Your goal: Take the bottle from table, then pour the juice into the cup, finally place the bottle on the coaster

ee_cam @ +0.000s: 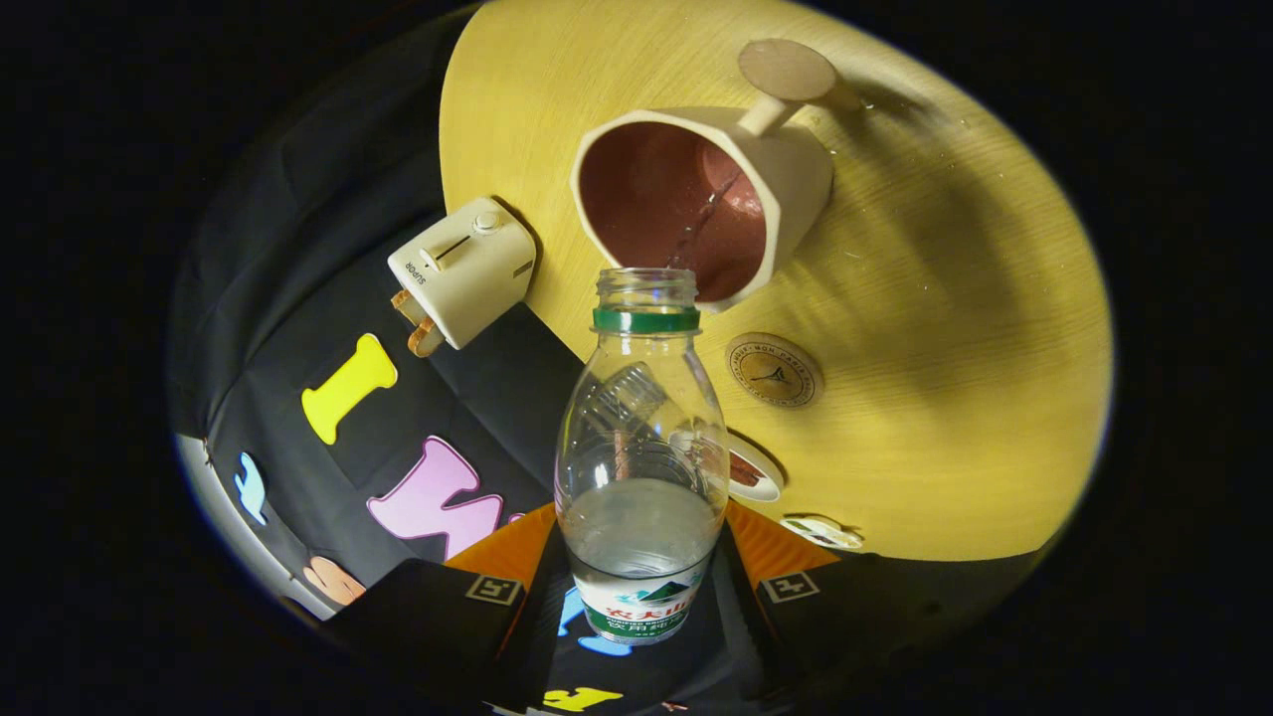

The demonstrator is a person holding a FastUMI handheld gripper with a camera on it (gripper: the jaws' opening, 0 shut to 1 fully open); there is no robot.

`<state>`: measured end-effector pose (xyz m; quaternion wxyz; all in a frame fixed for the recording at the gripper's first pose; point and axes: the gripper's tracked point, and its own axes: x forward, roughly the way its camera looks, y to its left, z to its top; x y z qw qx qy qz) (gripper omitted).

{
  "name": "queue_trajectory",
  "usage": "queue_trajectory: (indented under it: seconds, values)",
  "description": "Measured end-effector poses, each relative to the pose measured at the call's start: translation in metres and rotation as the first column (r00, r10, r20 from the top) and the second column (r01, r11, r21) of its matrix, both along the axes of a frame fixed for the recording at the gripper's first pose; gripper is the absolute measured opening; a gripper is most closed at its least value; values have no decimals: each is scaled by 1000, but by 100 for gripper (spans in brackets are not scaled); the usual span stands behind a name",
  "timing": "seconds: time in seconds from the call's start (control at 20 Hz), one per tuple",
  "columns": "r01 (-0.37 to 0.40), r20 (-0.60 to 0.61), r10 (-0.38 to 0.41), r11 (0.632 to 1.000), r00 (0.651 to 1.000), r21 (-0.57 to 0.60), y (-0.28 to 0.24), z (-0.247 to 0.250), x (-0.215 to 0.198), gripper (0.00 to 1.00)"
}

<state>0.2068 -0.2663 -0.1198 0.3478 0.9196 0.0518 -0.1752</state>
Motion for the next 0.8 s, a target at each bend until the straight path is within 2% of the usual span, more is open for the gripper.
queue_trajectory:
  seconds: [0.25, 0.4, 0.8]
  values:
    - [14, 33, -16, 997, 999, 73, -5, 13, 0, 72]
    - [50, 47, -55, 992, 997, 112, -17, 21, -3, 72]
    - [67, 45, -72, 992, 996, 107, -24, 20, -10, 72]
